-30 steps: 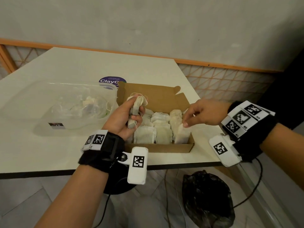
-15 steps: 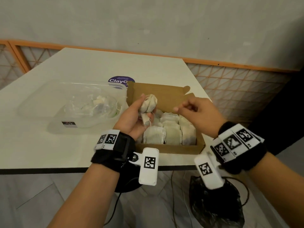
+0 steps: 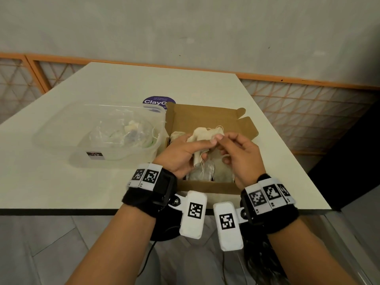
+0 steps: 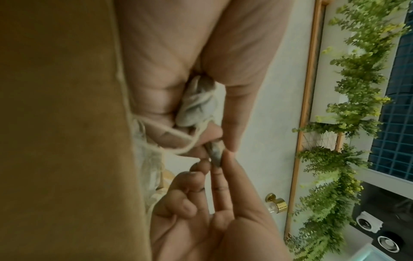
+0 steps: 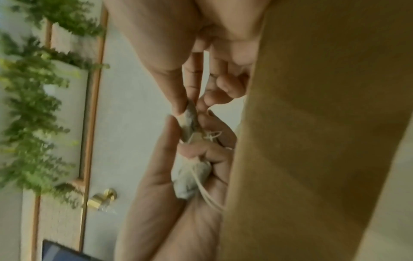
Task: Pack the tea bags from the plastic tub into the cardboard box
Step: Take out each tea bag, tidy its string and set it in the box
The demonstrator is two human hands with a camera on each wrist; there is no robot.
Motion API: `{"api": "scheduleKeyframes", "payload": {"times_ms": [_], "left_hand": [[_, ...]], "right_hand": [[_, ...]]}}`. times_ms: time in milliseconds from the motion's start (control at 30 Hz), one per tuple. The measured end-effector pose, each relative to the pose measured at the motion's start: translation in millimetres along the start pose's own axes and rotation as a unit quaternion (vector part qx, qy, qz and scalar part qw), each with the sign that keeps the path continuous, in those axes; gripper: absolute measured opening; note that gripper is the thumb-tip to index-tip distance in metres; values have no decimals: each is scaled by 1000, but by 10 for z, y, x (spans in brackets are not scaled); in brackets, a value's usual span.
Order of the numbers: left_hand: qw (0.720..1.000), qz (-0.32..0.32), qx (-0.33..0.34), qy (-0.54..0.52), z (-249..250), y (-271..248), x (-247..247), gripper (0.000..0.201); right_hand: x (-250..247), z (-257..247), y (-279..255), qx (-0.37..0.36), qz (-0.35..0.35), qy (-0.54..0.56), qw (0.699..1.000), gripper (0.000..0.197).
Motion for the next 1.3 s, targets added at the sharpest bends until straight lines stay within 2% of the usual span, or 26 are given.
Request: {"api": "scheduleKeyframes", "payload": {"times_ms": [133, 233, 367, 500, 700, 767, 867, 933, 1133, 1300], "left_hand": [[996, 43, 0, -79, -7, 33, -113, 22], [990, 68, 2, -122, -6, 54, -196, 14], [993, 61, 6, -102, 22, 40, -156, 11], [994, 58, -7, -93, 11, 29, -109, 18], [980, 45, -31, -190, -8, 2, -97, 26], [983, 56, -28, -173, -20, 10, -129, 21], [995, 74, -14, -70, -20, 21, -169, 6], [997, 73, -4, -28, -9, 31, -169, 7], [993, 112, 26, -13, 26, 38, -281, 26], [990, 133, 32, 35, 40, 24, -300, 23]], "right_hand": [[-71, 28, 27, 20, 14, 130, 991, 13], [-31, 9, 25, 20, -18, 181, 983, 16], [21, 11, 19, 17, -44, 147, 988, 16], [54, -7, 23, -7, -48, 77, 996, 15], [-114, 30, 34, 3, 31, 119, 992, 26], [-127, 68, 38, 16, 43, 100, 994, 26], [-123, 68, 37, 10, 42, 94, 995, 27], [-117, 44, 30, -2, 35, 109, 993, 24], [-143, -13, 2, -33, 38, 117, 992, 18], [-22, -121, -41, -66, -40, 143, 987, 12]]}}
Point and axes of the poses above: each hand's wrist, its own y-axis towards the middle knuckle, its own x-axis out of the palm, z = x × y, the point moved 10 cm from there along y, towards the middle knuckle, and after that the axes turned 3 degrees about -z, right-handed, at the moved point
